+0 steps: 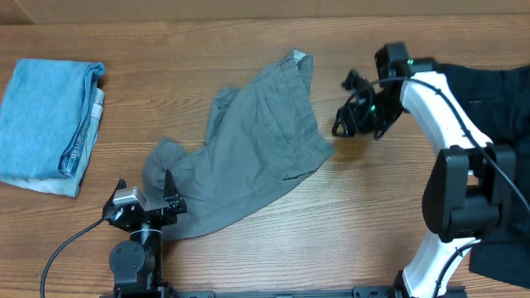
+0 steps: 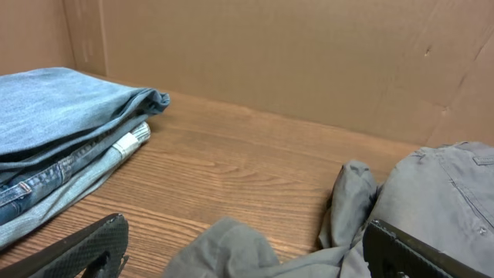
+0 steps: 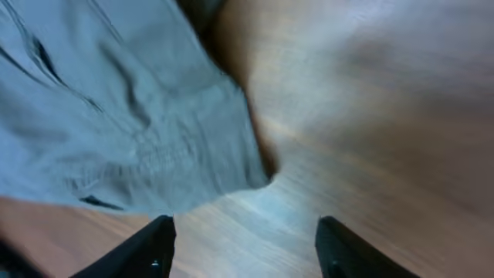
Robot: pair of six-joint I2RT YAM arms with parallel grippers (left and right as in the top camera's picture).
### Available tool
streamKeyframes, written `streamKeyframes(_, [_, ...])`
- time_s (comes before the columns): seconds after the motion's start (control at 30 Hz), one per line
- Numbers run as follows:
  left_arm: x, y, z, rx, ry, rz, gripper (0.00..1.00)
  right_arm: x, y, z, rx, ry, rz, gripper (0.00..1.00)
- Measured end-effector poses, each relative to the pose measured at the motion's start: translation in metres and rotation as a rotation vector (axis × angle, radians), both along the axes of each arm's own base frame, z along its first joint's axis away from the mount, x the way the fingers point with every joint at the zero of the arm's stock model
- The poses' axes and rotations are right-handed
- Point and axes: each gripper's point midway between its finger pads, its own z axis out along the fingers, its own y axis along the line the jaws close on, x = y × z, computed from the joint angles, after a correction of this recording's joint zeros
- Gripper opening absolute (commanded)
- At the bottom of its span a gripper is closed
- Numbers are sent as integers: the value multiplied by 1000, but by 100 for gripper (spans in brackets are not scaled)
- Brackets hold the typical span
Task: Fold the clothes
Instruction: 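Grasp the right edge of the grey shorts with the right gripper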
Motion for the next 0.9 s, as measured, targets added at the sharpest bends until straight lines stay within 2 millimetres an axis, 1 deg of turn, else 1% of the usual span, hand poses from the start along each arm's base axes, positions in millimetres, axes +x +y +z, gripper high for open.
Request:
streamKeyframes(0.03, [0, 0, 0, 0, 0, 0, 100, -8, 3, -9, 24, 22, 1, 62])
streamKeyframes(0.07, [0, 0, 0, 0, 0, 0, 100, -11, 6, -17, 45, 24, 0, 66])
streamKeyframes(0.13, [0, 0, 0, 0, 0, 0, 100, -5, 10, -32, 71, -26, 2, 69])
streamKeyframes(0.2, [0, 0, 0, 0, 0, 0, 100, -4, 12, -41, 83, -53, 5, 70])
streamKeyframes(0.3, [0, 0, 0, 0, 0, 0, 100, -15, 16, -53, 118, -35, 5, 68])
streamKeyframes(0.4, [0, 0, 0, 0, 0, 0, 100, -18, 21, -52, 150, -27, 6, 66])
streamKeyframes(0.43, [0, 0, 0, 0, 0, 0, 100, -19, 24, -51, 173, -26, 7, 62])
streamKeyframes(0.5, [0, 0, 0, 0, 0, 0, 100, -20, 29, -47, 214, -21, 8, 61])
streamKeyframes(0.57, [0, 0, 0, 0, 0, 0, 100, -21, 35, -44, 252, -18, 7, 50])
streamKeyframes(0.6, [0, 0, 0, 0, 0, 0, 100, -19, 36, -43, 261, -23, 6, 48])
streamKeyframes(0.63, [0, 0, 0, 0, 0, 0, 100, -16, 39, -40, 289, -40, 12, 48])
streamKeyframes(0.73, [0, 0, 0, 0, 0, 0, 100, -17, 47, -32, 349, -33, 13, 49])
streamKeyframes(0.8, [0, 0, 0, 0, 0, 0, 100, -20, 46, -34, 338, -21, 10, 54])
streamKeyframes(0.9, [0, 0, 0, 0, 0, 0, 100, -20, 43, -36, 316, -4, -15, 54])
